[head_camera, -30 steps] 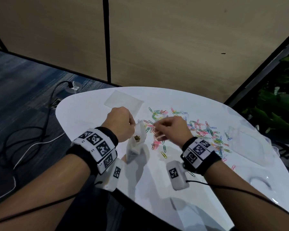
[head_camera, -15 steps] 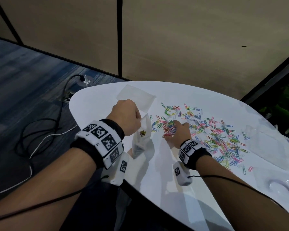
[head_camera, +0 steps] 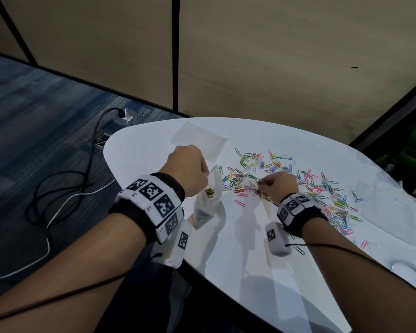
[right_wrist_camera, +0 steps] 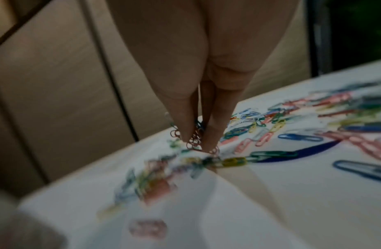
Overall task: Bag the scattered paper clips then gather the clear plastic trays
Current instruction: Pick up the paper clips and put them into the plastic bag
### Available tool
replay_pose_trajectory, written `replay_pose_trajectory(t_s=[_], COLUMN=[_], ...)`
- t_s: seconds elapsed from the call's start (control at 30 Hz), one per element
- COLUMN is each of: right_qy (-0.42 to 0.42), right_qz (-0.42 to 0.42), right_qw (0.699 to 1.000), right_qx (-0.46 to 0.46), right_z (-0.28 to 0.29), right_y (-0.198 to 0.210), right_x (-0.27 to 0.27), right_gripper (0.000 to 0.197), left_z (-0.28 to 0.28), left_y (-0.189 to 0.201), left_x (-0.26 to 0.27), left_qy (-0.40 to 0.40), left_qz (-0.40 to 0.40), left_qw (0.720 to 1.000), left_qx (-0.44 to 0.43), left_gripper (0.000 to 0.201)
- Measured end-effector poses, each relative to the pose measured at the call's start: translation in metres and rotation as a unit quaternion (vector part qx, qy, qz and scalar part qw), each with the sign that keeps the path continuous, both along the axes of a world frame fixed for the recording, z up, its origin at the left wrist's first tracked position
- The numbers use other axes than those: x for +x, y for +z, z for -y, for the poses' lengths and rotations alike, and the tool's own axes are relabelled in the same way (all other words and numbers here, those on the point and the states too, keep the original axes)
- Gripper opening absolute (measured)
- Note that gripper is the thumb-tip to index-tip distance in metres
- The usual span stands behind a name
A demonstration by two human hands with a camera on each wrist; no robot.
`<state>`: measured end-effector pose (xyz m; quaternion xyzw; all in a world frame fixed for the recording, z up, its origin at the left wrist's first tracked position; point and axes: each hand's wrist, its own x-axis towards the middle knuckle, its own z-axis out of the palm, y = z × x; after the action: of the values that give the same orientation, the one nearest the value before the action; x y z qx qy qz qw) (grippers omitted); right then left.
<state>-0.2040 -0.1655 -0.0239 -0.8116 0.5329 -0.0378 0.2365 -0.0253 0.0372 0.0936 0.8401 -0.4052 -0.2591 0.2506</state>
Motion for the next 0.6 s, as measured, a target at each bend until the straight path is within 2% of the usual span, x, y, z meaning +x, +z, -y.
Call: replay_pose_trajectory(t_s=[0.07,0.1,0.17,0.2,0.3,0.37,0.43,0.5,0.57,0.6], right_qy=[-0.074,-0.100,-0.117,-0.107,-0.064,-0.049,-0.027,0.003,0.021,0.036], right_qz=[0.114,0.186,0.318,0.356,0.404,0.414,0.412,0.395,0.356,0.326], right_qw=[0.985,0.963,0.893,0.862,0.798,0.779,0.777,0.799,0.850,0.885], right_qx=[0.104,0.168,0.295,0.346,0.442,0.467,0.475,0.453,0.387,0.329], right_z=[0.005,0.004,-0.003,-0.010,-0.034,-0.052,-0.073,-0.094,-0.107,-0.110], right_y=[0.011,0.019,0.039,0.050,0.077,0.085,0.089,0.088,0.079,0.072], right_x=[-0.004,-0.004,-0.001,0.002,0.014,0.021,0.028,0.033,0.037,0.038], right_gripper=[0.011,0.013,0.020,0.023,0.030,0.024,0.010,0.013,0.012,0.009], left_z=[0.000,0.001,0.002,0.003,0.004,0.004,0.004,0.005,0.006,0.007], left_y=[0.000,0.000,-0.001,-0.001,-0.001,-0.001,0.000,0.002,0.003,0.004], left_x=[0.001,0.001,0.000,0.000,-0.002,-0.004,-0.006,-0.010,-0.015,-0.017], left_qy=[0.002,0.002,0.001,0.001,0.000,-0.001,0.000,-0.003,-0.010,-0.015], left_qz=[-0.001,-0.001,0.002,0.003,0.005,0.002,0.000,0.000,0.002,0.002], left_qw=[1.000,1.000,1.000,1.000,1.000,1.000,1.000,1.000,1.000,1.000], left_qx=[-0.002,-0.003,-0.004,-0.005,-0.008,-0.008,-0.011,-0.017,-0.020,-0.019], left_gripper=[0.015,0.015,0.015,0.015,0.015,0.016,0.017,0.017,0.016,0.017])
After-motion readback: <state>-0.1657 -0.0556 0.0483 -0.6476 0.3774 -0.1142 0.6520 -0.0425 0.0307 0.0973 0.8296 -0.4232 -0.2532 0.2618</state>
